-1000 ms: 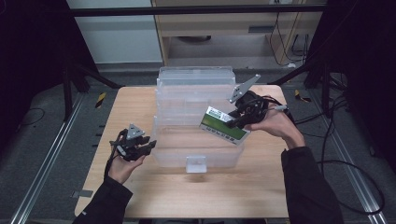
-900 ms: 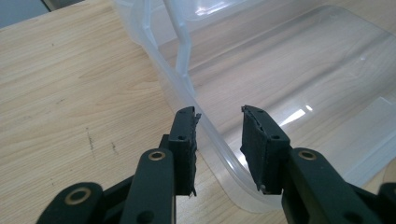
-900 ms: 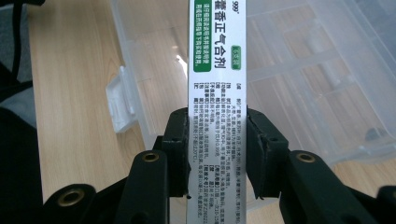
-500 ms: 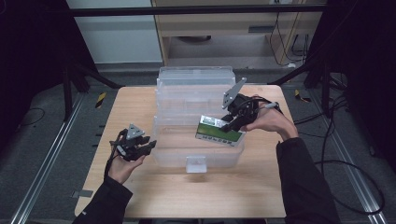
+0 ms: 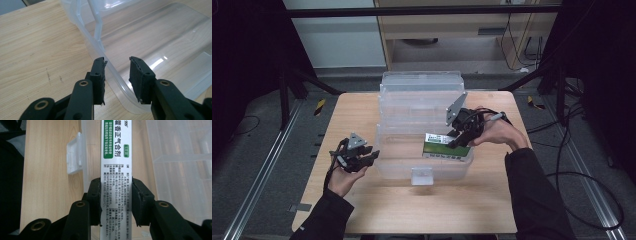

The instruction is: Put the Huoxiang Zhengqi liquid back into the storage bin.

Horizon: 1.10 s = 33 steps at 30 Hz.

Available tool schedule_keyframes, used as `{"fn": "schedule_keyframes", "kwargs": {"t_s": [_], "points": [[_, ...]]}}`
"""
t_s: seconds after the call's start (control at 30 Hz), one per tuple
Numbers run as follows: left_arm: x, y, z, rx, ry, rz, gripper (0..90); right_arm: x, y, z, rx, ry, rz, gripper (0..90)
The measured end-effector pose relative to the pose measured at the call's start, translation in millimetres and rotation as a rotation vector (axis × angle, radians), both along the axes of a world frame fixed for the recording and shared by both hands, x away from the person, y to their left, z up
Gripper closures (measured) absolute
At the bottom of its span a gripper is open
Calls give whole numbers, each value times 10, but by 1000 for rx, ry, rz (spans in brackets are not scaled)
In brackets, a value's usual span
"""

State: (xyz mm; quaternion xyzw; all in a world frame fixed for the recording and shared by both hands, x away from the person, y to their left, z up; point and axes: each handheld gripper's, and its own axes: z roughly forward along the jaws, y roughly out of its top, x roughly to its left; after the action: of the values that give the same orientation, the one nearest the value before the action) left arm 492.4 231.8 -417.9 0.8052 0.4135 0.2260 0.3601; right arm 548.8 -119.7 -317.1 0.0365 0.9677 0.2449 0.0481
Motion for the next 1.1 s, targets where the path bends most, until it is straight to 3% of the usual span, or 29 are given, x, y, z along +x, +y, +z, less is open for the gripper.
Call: {"fn": "schedule_keyframes", "kwargs": {"t_s": [1.1], "points": [[9,-3,-4,3,1,0,635,21,45,-431,-72,21,22,635]]}}
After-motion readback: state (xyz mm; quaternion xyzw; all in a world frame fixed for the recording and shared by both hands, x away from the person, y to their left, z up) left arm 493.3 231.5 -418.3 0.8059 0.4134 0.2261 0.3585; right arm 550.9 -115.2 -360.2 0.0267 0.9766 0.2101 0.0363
